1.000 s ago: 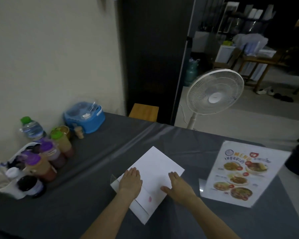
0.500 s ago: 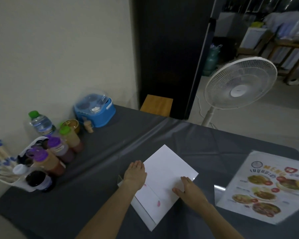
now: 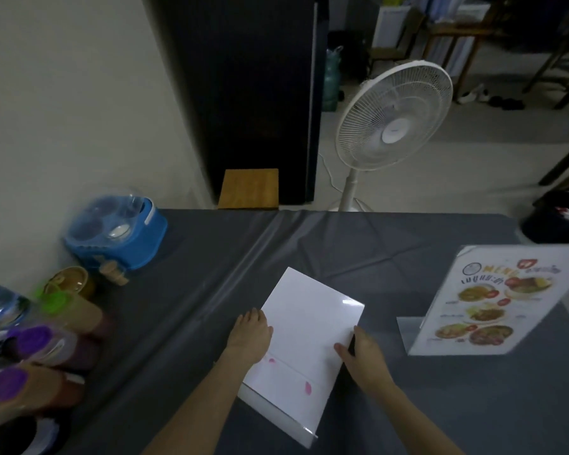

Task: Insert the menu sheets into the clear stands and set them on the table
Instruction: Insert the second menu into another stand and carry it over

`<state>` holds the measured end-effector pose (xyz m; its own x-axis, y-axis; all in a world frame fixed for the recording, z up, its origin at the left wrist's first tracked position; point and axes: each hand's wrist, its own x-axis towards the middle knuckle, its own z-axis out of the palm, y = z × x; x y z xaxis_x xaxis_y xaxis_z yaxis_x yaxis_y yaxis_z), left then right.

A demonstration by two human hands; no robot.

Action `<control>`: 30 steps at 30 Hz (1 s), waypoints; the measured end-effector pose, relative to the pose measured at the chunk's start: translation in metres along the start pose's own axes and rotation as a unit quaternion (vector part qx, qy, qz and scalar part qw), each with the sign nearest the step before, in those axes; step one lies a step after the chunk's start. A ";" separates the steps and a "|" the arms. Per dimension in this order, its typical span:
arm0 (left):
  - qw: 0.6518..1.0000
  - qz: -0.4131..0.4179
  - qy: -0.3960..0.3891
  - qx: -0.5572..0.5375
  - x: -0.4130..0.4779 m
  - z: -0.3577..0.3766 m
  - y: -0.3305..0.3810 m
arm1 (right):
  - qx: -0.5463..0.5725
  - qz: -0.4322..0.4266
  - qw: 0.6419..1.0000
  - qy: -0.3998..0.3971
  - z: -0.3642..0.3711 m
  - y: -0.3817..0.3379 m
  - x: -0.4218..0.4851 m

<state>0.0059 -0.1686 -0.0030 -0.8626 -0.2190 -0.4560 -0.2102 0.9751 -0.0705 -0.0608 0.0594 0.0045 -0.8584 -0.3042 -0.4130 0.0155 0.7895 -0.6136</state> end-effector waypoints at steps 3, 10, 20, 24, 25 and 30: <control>0.997 0.000 0.029 -0.070 -0.003 0.002 0.000 | 0.032 0.018 0.998 0.046 0.005 -0.003 0.000; 0.930 -0.108 0.098 -0.338 0.014 -0.003 -0.007 | 0.132 0.104 0.979 0.111 0.021 -0.014 0.002; 0.846 -0.165 0.041 -0.505 0.043 0.006 -0.025 | 0.353 0.231 0.892 0.160 0.019 -0.013 0.012; 0.830 -0.177 0.019 -0.528 0.039 0.003 -0.024 | 0.413 0.242 0.869 0.127 0.014 -0.013 0.011; 0.829 -0.177 0.011 -0.530 0.037 0.003 -0.023 | 0.423 0.232 0.869 0.108 0.015 -0.015 0.009; 0.840 -0.174 -0.005 -0.514 0.027 0.002 -0.011 | 0.448 0.185 0.871 0.088 0.015 -0.019 0.000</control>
<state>-0.0140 -0.1853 -0.0167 -0.6639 -0.4792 -0.5741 -0.7394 0.3055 0.6000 -0.0532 0.0365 0.0060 -0.7737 0.0302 -0.6328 0.6333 0.0607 -0.7715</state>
